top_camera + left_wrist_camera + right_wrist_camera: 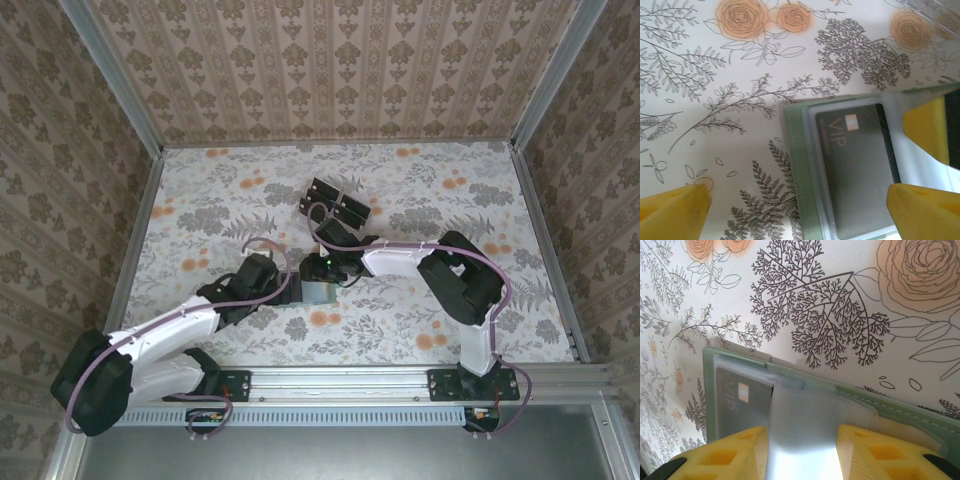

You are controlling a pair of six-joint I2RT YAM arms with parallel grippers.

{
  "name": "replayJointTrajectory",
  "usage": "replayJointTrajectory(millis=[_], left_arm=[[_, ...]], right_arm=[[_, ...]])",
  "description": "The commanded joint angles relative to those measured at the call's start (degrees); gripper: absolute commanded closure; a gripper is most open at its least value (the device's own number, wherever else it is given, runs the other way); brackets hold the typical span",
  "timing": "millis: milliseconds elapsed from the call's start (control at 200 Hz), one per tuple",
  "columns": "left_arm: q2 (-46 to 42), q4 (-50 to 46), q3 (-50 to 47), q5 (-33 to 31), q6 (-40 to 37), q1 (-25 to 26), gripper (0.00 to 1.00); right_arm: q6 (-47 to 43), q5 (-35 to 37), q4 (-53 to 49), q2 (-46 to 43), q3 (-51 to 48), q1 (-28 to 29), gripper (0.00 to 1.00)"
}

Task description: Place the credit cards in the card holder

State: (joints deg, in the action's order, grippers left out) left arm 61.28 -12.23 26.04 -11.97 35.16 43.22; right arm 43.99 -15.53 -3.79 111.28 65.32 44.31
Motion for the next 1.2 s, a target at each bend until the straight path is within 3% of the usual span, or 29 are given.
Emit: replayJointTrajectory(millis=[0,425,1195], left_arm=[[-1.81,3.59,-2.06,-0.34,1.04,1.78,0.0],[4.64,9.27,-0.57,-2.21,1.0,6.67,0.0],[14.39,9.7,2.52,-5.78,0.31,8.28,0.0]], right_arm=[[2.99,-1.89,-0.59,1.82,-1.94,-0.11,0.56],[4.48,-2.35,0.9,1.99,-2.65,-0.35,0.56],[5.7,-3.03,2.5,0.8,-3.12,-0.62,0.56]])
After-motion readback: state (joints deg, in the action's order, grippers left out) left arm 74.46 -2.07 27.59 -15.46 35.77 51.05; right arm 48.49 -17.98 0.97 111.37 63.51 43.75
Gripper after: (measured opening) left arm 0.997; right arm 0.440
